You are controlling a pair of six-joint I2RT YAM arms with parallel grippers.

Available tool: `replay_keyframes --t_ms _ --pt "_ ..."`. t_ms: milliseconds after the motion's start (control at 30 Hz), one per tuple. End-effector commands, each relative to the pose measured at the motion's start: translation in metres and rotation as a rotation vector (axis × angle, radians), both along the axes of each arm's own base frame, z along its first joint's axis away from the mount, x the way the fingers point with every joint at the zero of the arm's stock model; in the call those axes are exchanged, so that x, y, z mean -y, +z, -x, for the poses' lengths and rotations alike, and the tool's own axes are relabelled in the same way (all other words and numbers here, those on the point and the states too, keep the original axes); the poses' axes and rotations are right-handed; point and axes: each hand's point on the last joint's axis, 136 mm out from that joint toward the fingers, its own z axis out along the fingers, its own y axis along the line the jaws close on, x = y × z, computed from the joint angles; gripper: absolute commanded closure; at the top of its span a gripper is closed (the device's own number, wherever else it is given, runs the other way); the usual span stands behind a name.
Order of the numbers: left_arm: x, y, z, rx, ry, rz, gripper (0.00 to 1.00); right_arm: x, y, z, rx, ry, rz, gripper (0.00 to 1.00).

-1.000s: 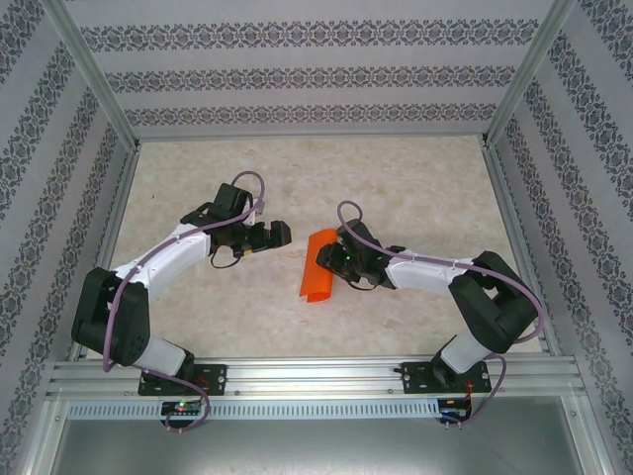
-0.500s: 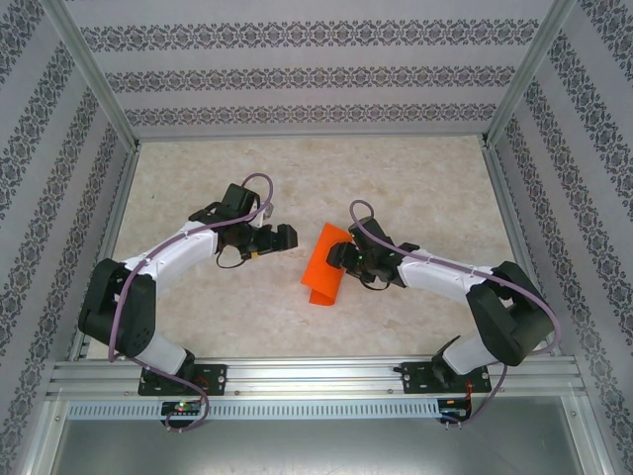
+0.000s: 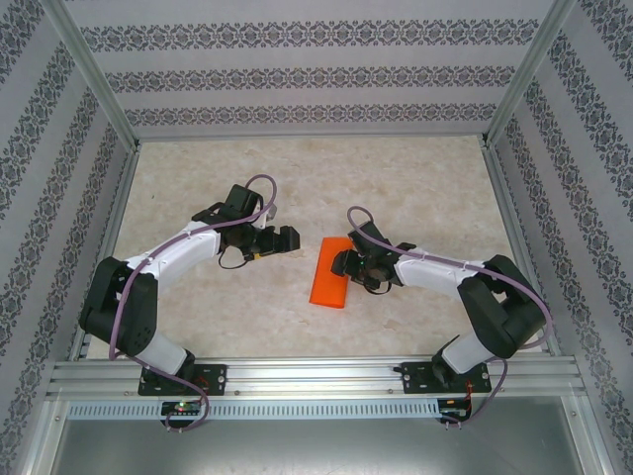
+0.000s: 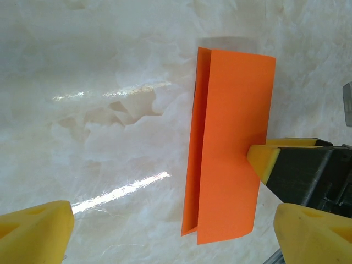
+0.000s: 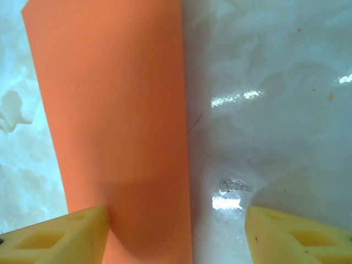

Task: Fold a paper plane with a square sheet of paper (pick it up from the middle)
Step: Fold the square sheet of paper in half at the center of the table.

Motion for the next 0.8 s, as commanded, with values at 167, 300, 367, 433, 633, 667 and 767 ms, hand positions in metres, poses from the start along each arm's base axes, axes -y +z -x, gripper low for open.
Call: replay_keyframes --t_ms 167,300,367,433,633,667,767 --pt "0.004 0.008 -0.001 0.044 -0.019 0.009 0.06 -0.007 0.002 -0.001 0.007 0.045 0.007 0.33" --pt "0.004 0.008 -0.002 0.047 -0.021 0.008 0.06 -0.007 -0.001 0.001 -0.01 0.061 0.024 0.32" --pt "0.004 0.008 -0.002 0.047 -0.018 0.007 0.06 -0.006 -0.003 0.002 -0.025 0.065 0.052 0.31" --pt "0.004 0.008 -0.002 0.044 -0.016 0.007 0.06 0.002 -0.008 0.004 -0.049 0.036 0.103 0.3" --pt "0.005 0.006 -0.001 0.037 -0.019 0.011 0.06 0.002 -0.013 0.0 -0.046 -0.031 0.08 0.28" --pt "0.004 0.006 -0.001 0.037 -0.018 0.011 0.06 0.002 -0.014 0.0 -0.048 -0.033 0.084 0.27" --pt "0.005 0.005 -0.002 0.036 -0.02 0.007 0.05 0.002 -0.017 -0.001 -0.061 -0.044 0.086 0.25"
